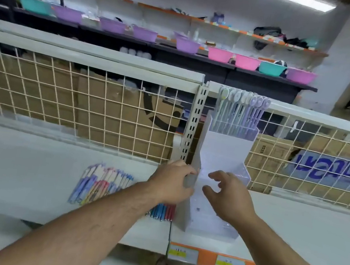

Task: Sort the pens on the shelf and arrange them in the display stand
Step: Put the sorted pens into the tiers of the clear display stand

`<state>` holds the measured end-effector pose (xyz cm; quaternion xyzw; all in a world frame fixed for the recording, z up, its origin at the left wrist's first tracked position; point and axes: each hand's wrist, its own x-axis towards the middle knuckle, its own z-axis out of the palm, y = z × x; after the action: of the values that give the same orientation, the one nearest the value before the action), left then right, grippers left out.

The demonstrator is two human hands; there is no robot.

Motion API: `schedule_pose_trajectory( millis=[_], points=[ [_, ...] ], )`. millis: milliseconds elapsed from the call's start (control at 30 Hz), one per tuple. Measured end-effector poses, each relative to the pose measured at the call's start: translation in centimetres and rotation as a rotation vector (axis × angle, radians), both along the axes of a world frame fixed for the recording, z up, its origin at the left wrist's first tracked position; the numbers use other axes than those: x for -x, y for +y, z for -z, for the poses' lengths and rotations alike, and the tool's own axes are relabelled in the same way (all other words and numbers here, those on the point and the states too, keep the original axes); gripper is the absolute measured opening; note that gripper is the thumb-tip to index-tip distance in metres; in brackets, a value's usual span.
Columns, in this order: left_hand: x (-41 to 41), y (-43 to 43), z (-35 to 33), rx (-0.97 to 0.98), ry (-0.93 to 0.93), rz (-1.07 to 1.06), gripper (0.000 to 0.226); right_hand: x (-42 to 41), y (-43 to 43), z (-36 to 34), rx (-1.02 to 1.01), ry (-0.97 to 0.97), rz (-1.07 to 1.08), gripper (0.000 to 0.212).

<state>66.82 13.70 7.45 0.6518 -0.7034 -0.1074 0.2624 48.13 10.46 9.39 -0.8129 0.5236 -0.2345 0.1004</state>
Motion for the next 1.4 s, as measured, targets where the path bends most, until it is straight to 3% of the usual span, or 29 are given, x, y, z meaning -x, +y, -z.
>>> schedule_pose_trajectory(
  millis=[367, 567, 767, 900, 1133, 1400],
  points=[
    [-9.9, 9.7, 5.4, -0.114, 0.031, -0.181, 0.055, -10.6, 6.9, 5.4, -0.069, 0.02, -0.15, 0.037],
    [-18.4, 12.0, 8.8, -0.123, 0.07, -0.238, 0.042, -19.4, 8.8, 10.2, -0.098, -0.048, -0.174, 0.035],
    [-25.6, 11.6, 11.6, -0.038, 0.149, -0.392, 0.027, -27.0, 9.2, 14.2, 0.049, -0.114, -0.068, 0.015],
    [-26.4, 10.2, 12.9, -0.085, 0.207, -0.509, 0.034, -27.9, 9.0, 15.6, 0.154, -0.145, -0.03, 0.008],
    [-26.4, 9.7, 14.9, -0.002, 0.027, -0.562, 0.027, -28.4, 8.9, 15.7, 0.104, -0.223, 0.063, 0.007],
    [-26.2, 9.9, 14.8, -0.014, -0.036, -0.645, 0.041, -28.1, 8.7, 16.0, 0.022, -0.232, 0.08, 0.014]
  ],
)
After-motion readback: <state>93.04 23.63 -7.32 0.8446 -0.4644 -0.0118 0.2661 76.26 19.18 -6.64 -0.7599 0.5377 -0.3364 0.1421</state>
